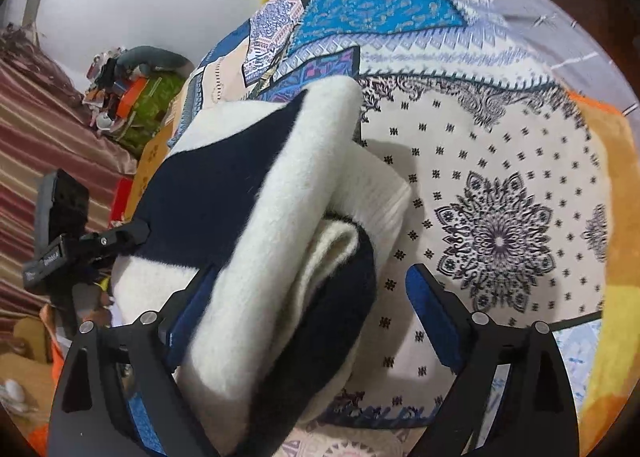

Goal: Fold small clothes

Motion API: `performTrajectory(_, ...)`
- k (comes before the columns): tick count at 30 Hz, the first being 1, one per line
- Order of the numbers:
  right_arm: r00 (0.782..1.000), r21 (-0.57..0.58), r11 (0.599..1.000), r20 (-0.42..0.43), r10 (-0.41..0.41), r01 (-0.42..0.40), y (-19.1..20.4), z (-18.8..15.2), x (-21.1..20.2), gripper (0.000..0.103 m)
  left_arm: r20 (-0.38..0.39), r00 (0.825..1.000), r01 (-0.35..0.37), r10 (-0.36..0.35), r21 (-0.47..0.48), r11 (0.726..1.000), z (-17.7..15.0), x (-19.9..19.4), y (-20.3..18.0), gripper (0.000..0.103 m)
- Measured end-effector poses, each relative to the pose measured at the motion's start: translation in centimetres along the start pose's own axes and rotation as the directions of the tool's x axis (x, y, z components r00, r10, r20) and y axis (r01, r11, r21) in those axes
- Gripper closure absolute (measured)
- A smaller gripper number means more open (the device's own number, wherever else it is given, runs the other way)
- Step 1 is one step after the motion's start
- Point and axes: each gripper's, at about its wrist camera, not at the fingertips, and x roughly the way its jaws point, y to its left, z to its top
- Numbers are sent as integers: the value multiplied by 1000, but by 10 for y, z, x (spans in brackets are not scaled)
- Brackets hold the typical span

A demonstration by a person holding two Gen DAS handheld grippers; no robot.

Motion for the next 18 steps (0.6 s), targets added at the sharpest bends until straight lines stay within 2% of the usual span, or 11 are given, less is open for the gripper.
performTrajectory(5,997,64,996,-24,71,-69,-11,1,10,9,-54,997,61,-63,-43,997,5,14,6,2)
performTrajectory(10,991,102,987,-40,126,-122,-14,0,15,7,-69,993,96,-101,-73,993,9,21,7,2)
performTrajectory(12,990,101,986,-31,135,-131,-11,-2,14,11,-70,991,110,-115,-72,991,10,22,6,3)
performTrajectory(14,988,96,984,-21,153,-150,-9,-3,12,28,-69,990,114,-119,-68,991,10,22,3,5)
performTrajectory(18,991,70,989,-1,132,-132,0,-3,6,45,-57,991,114,-118,-56,992,9,15,1,17)
